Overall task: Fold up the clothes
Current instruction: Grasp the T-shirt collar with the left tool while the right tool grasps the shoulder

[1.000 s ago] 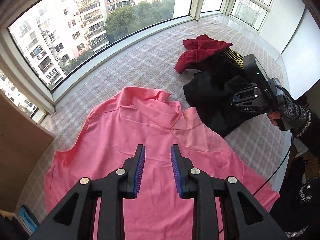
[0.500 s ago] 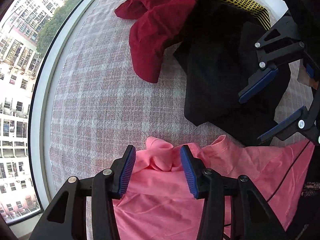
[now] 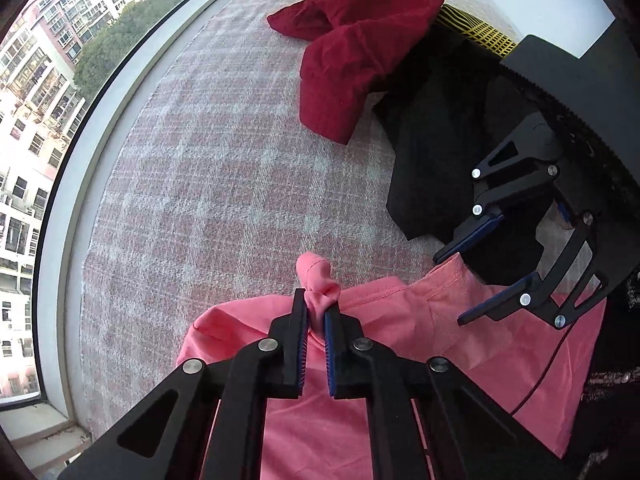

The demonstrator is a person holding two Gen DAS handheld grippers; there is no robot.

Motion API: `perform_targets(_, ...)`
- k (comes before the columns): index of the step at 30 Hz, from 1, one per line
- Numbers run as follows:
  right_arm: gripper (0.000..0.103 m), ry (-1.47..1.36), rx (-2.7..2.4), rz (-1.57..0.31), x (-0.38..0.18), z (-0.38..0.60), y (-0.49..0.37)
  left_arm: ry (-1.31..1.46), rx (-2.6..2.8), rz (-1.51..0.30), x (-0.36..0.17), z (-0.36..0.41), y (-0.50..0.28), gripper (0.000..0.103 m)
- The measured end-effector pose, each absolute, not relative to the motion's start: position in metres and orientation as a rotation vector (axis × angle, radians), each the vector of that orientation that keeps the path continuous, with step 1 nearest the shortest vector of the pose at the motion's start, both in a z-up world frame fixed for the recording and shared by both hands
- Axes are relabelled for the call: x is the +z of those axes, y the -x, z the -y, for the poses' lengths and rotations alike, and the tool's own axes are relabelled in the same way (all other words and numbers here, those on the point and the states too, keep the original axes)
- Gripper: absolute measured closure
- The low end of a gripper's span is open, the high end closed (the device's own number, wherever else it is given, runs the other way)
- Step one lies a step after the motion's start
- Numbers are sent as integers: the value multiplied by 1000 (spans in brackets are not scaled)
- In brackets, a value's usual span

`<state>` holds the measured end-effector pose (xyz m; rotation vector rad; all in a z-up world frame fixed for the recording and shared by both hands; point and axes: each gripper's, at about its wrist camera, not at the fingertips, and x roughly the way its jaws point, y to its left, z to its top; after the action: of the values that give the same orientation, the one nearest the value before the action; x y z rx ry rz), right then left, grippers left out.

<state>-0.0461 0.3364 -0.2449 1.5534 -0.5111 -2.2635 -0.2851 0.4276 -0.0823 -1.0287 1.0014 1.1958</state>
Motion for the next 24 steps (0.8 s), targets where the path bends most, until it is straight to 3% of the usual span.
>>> perform_targets(1,96,-1537,-2245,558,-245,-338,45,1015,1204,-982,-78,-423,286,97)
perform_targets(2,99,-1521,-2260,575,-244,-340,41,1002,1211,-963,-74,-419,287,97)
perform_targets(7,99,-1452,-2422,578,-223,-349,10,916,1227,-895,-56,-418,290,96)
perform_targets(9,99,-1467,-2511,483,-214,-344,-6,879,1305,-849,-56,-429,296,88)
perform_targets(11,95,-1547,-2512,440,-219,-338,-14,877,1416,-833,-60,-443,309,64)
perform_targets(13,87,-1572,-2506,425,-220,-341,-5,921,1480,-822,-62,-445,327,63)
perform_targets(18,86,-1512,-2544,366,-210,-360,34,938,1504,-888,-60,-414,346,63)
perform_targets(22,66,-1475,-2569,305,-204,-376,67,982,1459,-984,-81,-389,351,63)
perform_targets(24,66,-1543,-2517,221,-214,-383,93,1000,1463,-1011,-91,-388,357,63)
